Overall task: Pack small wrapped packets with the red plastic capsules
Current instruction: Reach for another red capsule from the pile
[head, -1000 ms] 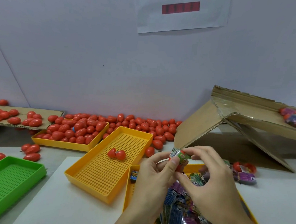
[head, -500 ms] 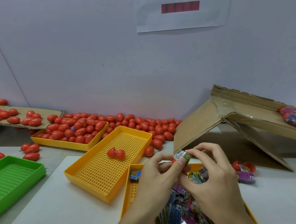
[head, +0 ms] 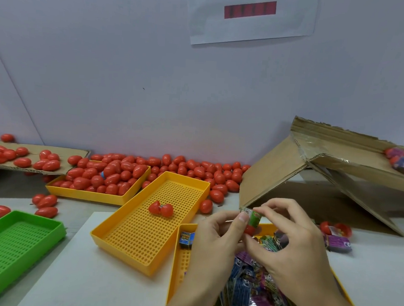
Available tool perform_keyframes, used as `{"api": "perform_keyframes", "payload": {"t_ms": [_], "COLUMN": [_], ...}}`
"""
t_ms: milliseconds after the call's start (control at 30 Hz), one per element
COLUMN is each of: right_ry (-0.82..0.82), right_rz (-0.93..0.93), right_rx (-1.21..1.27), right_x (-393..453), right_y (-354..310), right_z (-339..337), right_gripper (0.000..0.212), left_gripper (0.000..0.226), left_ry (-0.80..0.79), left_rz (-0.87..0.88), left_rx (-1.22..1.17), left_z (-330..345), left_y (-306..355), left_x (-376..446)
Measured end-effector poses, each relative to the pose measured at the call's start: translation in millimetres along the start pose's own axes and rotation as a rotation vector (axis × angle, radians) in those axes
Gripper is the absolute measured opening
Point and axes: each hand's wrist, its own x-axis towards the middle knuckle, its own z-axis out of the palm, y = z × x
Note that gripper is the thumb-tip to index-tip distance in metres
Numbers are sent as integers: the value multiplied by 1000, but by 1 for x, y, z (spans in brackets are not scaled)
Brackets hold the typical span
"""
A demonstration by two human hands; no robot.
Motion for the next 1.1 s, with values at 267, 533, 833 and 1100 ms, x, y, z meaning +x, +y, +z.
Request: {"api": "perform_keyframes", "payload": {"t_ms": [267,533,833,1100], "right_ry": [-99,-156,-174,-194], "right_rz": [-12,-29,1,30], "right_rx": [80,103,156,195], "right_x": [-1,0,1,1], "right_y": [2,2,0,1], "right_z": [0,-1,-1,-7], "right_gripper": [42,42,40,32], "left_gripper": [13,37,47,37], "left_ry": [-71,-193,-263,-325], "left_rz": [17,-12,-179,-194], "left_rx": [151,263,57,74], "left_z": [-5,-10,-9,-9], "left_y": [4,7,9,10], "left_x": [0,3,0,-1]}}
